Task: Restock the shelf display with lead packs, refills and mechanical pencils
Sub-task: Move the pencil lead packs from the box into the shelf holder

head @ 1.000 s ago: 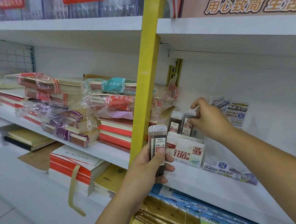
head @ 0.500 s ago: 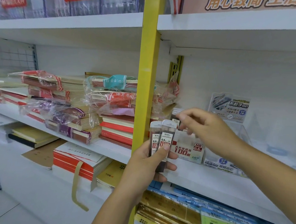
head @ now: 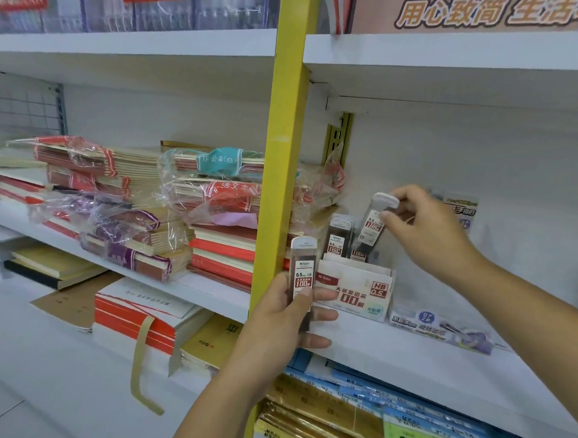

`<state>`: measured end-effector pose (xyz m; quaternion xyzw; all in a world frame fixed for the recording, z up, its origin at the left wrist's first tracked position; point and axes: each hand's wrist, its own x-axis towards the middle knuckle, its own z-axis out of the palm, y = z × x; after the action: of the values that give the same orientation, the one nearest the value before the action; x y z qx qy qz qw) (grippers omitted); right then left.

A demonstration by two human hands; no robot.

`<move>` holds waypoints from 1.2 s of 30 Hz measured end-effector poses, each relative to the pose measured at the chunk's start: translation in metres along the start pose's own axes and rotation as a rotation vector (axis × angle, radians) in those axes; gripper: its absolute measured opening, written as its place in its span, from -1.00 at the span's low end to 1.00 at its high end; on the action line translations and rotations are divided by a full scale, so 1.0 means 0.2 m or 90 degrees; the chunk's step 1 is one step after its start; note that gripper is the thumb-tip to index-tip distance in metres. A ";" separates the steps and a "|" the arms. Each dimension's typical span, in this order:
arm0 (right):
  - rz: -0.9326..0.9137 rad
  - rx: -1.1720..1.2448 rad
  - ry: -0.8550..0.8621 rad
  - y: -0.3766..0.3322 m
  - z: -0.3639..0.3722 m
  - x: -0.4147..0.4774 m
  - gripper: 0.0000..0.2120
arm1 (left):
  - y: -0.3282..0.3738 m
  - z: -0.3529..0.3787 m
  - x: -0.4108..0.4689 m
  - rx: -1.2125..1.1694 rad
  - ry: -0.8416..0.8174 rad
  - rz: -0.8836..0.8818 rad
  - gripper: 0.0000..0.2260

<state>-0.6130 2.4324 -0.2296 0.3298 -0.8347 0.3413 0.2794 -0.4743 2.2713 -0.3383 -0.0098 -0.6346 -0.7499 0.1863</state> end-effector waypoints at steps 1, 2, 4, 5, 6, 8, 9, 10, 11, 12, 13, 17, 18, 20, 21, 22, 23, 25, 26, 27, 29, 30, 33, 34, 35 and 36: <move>-0.015 -0.042 -0.012 0.01 0.02 0.00 -0.88 | 0.00 0.00 0.00 -0.009 0.010 -0.001 -0.83; -0.024 -0.072 -0.019 0.02 0.05 0.00 -0.87 | -0.01 -0.01 0.01 -0.017 0.020 -0.002 -0.82; -0.013 -0.088 -0.024 0.03 0.07 0.02 -0.82 | -0.01 -0.01 0.01 -0.023 0.033 -0.003 -0.78; 0.001 -0.084 -0.029 0.04 0.08 0.03 -0.79 | -0.01 -0.01 0.01 -0.023 0.035 -0.002 -0.77; 0.013 -0.081 -0.037 0.05 0.09 0.04 -0.75 | -0.02 -0.01 0.01 -0.022 0.037 -0.001 -0.77; 0.018 -0.087 -0.055 0.06 0.11 0.06 -0.71 | -0.02 -0.01 0.01 -0.016 0.041 0.000 -0.77; 0.009 -0.101 -0.057 0.07 0.12 0.07 -0.71 | -0.01 -0.01 0.01 -0.010 0.042 0.002 -0.79; -0.005 -0.129 -0.051 0.08 0.13 0.08 -0.71 | -0.01 -0.01 0.01 -0.003 0.042 0.006 -0.81; -0.021 -0.174 -0.043 0.08 0.14 0.09 -0.71 | -0.01 -0.01 0.01 0.007 0.045 0.010 -0.84; -0.032 -0.228 -0.038 0.09 0.15 0.09 -0.71 | -0.01 -0.01 0.00 0.016 0.047 0.015 -0.86; -0.036 -0.281 -0.042 0.10 0.15 0.10 -0.71 | 0.00 -0.01 0.00 0.025 0.050 0.019 -0.87; -0.049 -0.376 -0.067 0.10 0.13 0.09 -0.71 | 0.01 0.01 0.01 0.041 0.057 0.023 -0.86; -0.071 -0.370 -0.055 0.08 0.12 0.08 -0.70 | 0.01 0.02 0.01 0.041 0.054 0.024 -0.86; -0.094 -0.248 -0.025 0.02 0.08 0.02 -0.74 | 0.02 0.04 0.01 0.046 0.041 0.028 -0.83; -0.072 -0.127 -0.041 -0.03 0.06 -0.02 -0.77 | 0.02 0.05 0.01 0.051 0.034 0.033 -0.81; -0.039 0.012 -0.086 -0.07 0.04 -0.07 -0.80 | 0.02 0.06 0.02 0.053 0.028 0.038 -0.81; -0.009 0.136 -0.147 -0.12 0.02 -0.12 -0.81 | 0.02 0.07 0.02 0.055 0.023 0.043 -0.81; 0.009 0.259 -0.252 -0.17 0.00 -0.19 -0.80 | 0.02 0.10 0.04 0.062 0.012 0.053 -0.82; 0.001 0.289 -0.273 -0.17 0.00 -0.21 -0.79 | 0.02 0.12 0.05 0.069 0.010 0.058 -0.82; -0.006 0.299 -0.261 -0.17 0.00 -0.21 -0.80 | 0.02 0.13 0.06 0.080 0.010 0.067 -0.83; 0.018 0.317 -0.147 -0.15 -0.02 -0.17 -0.80 | 0.01 0.15 0.08 0.126 0.033 0.104 -0.84; 0.041 0.332 -0.064 -0.13 -0.04 -0.14 -0.80 | 0.00 0.15 0.09 0.176 0.061 0.137 -0.83; 0.043 0.317 0.101 -0.05 -0.12 -0.03 -0.78 | -0.03 0.16 0.12 0.441 0.149 0.304 -0.69; 0.022 0.273 0.102 -0.03 -0.12 -0.01 -0.78 | -0.04 0.16 0.13 0.518 0.150 0.357 -0.66; -0.001 0.226 0.087 -0.01 -0.11 0.01 -0.78 | -0.05 0.16 0.14 0.577 0.137 0.389 -0.63; -0.022 0.182 0.064 0.00 -0.09 0.01 -0.79 | -0.07 0.16 0.15 0.622 0.117 0.404 -0.60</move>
<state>-0.6109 2.4462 -0.2165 0.3627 -0.7568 0.4680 0.2769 -0.5128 2.2964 -0.3374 -0.0471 -0.8539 -0.2761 0.4387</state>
